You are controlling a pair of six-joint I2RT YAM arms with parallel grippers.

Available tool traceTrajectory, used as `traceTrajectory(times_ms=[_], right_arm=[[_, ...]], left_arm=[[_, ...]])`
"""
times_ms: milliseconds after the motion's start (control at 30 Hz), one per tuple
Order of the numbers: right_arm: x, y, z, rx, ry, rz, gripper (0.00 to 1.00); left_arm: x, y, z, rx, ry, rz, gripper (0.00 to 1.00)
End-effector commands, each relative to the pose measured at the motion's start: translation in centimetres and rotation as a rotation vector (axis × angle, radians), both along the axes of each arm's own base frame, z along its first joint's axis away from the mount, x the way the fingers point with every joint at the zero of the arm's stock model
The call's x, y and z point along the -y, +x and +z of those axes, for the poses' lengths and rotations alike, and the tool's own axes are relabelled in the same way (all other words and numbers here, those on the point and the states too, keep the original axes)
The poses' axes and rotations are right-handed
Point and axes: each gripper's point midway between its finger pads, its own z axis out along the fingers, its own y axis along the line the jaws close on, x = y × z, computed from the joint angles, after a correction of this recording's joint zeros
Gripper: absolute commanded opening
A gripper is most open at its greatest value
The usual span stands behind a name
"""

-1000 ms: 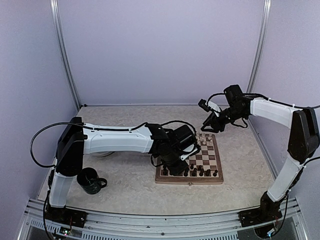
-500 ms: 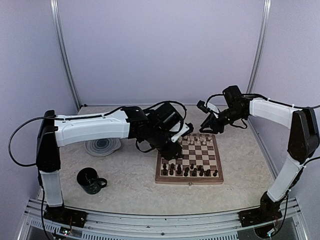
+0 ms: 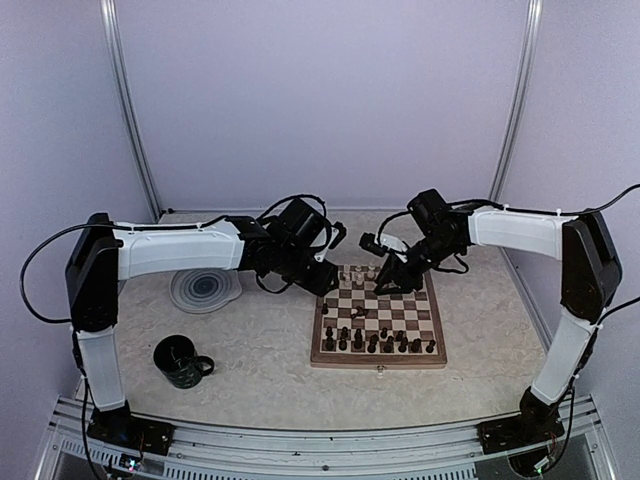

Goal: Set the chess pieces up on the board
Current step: Place the bishop on f8, then pick up the pawn from the chessboard.

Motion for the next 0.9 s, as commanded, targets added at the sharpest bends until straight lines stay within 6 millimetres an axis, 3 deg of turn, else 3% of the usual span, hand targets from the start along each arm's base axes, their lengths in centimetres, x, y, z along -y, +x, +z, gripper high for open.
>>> traceTrajectory(times_ms=[0,200,467,633,867], right_arm=[[0.4,0.3,-0.1,0.028,-0.023,-0.008,0.33],[0.8,0.4,-0.2,0.052,-0.039,-0.022,0.33],[1.0,0.4,-0.2,0.057,-0.044,-0.023,0.34],[1.1,0.4,-0.4,0.060,-0.051,-0.025,0.34],[1.3,0.3,-0.5,0.069,-0.058,-0.027,0.34]], left_arm=[[-0.2,-0.2,-3.2,-0.042,0.079,0.020,0.41],[-0.8,0.2,-5.7,-0.057,0.172,0.049,0.41],[-0.7,0.4,-6.6,-0.061,0.196,0.055,0.40],[0.0,-0.1,-7.3,-0.098,0.181,0.026,0.32],[0.1,-0.2,-8.0,-0.121,0.192,0.024,0.28]])
